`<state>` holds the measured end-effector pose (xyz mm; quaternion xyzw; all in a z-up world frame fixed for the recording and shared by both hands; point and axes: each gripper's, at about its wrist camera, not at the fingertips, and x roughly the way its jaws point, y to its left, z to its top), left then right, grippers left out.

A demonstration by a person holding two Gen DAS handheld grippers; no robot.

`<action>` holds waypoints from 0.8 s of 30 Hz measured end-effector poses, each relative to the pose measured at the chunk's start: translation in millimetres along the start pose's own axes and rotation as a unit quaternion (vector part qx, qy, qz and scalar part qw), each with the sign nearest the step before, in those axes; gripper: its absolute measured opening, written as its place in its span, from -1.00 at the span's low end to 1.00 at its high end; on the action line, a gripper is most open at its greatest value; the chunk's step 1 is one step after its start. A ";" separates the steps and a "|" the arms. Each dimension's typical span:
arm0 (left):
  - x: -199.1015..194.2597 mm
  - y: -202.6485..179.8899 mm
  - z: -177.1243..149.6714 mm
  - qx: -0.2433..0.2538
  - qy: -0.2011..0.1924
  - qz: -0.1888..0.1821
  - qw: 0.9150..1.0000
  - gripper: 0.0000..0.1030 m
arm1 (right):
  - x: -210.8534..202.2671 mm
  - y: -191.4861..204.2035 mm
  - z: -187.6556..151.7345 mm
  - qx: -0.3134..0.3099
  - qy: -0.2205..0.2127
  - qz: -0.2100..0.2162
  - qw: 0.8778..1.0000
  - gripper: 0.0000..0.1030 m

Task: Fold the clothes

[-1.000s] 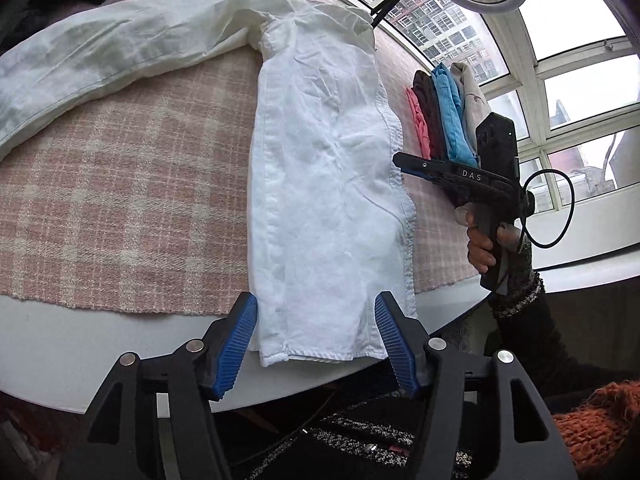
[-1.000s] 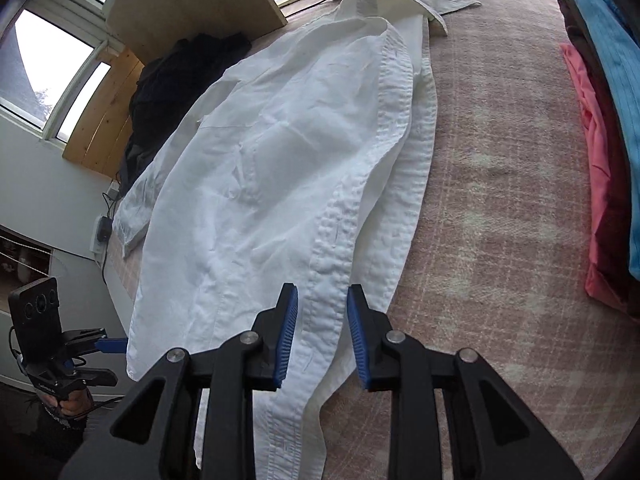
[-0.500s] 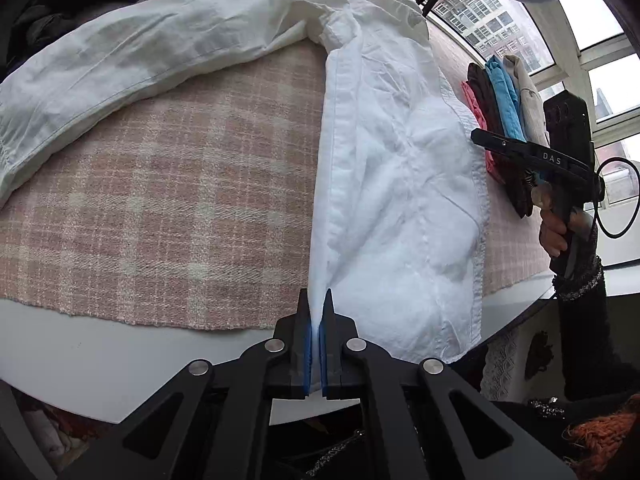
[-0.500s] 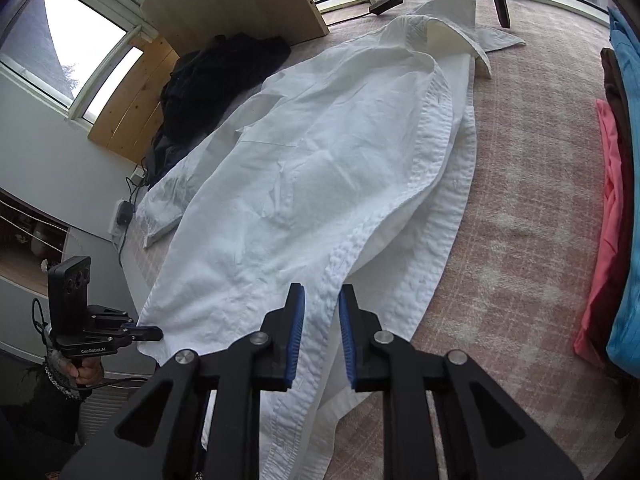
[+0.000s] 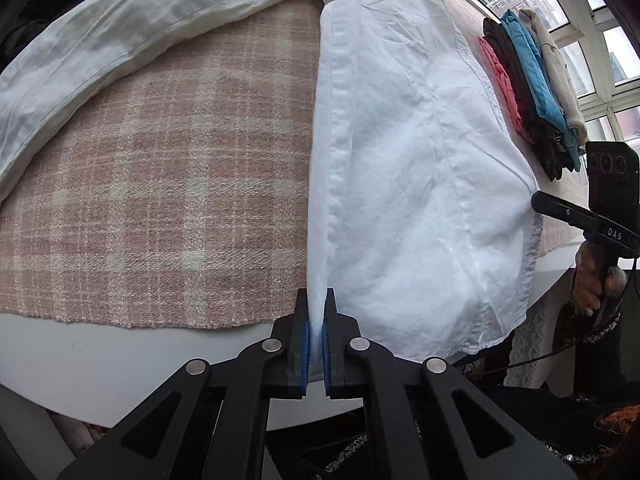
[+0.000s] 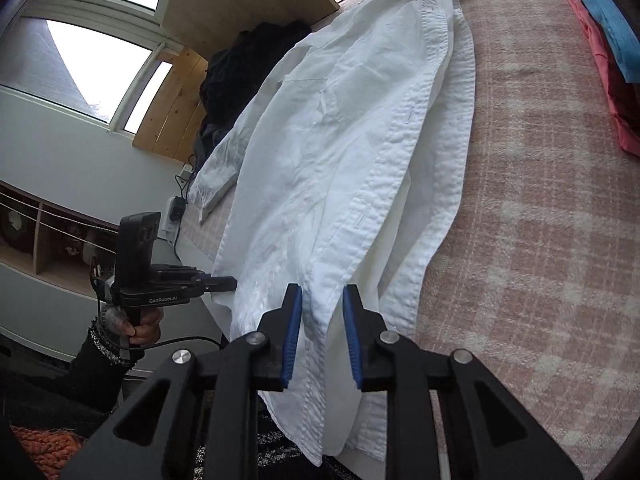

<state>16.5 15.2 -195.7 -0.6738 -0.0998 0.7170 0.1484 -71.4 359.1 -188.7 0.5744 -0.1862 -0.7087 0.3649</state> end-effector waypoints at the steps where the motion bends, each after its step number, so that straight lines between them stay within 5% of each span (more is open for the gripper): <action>1: 0.1 0.1 -0.5 0.003 0.000 0.002 1.000 -0.87 | -4.6 0.0 -1.7 0.001 -0.004 -0.001 1.000 -0.34; 3: -0.4 -0.2 -2.1 0.008 -0.001 0.001 1.000 -0.88 | -0.5 -0.8 -8.6 -0.005 0.004 -0.033 0.999 -0.07; 8: 1.0 -4.0 -5.4 0.026 -0.003 0.004 1.000 -0.88 | 14.8 -5.1 -23.3 0.004 0.027 -0.054 0.998 -0.07; 10: 1.3 -3.7 -6.6 0.027 -0.005 0.004 1.000 -0.89 | 15.4 -4.8 -25.6 0.011 0.026 -0.041 0.999 -0.30; 11: 1.0 -3.5 -7.4 0.029 -0.006 0.005 1.000 -0.88 | 10.8 0.8 -23.3 0.008 0.018 -0.026 0.999 -0.71; 12: 0.3 -3.0 -8.3 0.030 -0.007 0.007 1.000 -0.87 | 6.2 6.4 -20.9 0.006 0.011 -0.010 1.000 -0.85; 16: -3.1 1.8 -12.1 0.029 -0.010 0.010 0.999 -0.87 | -12.0 28.4 -11.8 -0.004 -0.020 0.050 0.999 -0.89; 17: -3.8 3.7 -12.8 0.027 -0.011 0.009 1.000 -0.87 | -11.5 28.6 -13.1 -0.006 -0.019 0.038 0.999 -0.90; 22: -7.9 5.8 -18.8 0.031 -0.011 0.016 0.999 -0.86 | -8.8 29.1 -19.5 -0.019 -0.015 -0.024 0.999 -0.86; 24: -13.8 3.9 -24.2 0.035 -0.016 0.027 0.999 -0.85 | -7.8 29.3 -22.1 -0.024 -0.013 -0.049 0.998 -0.43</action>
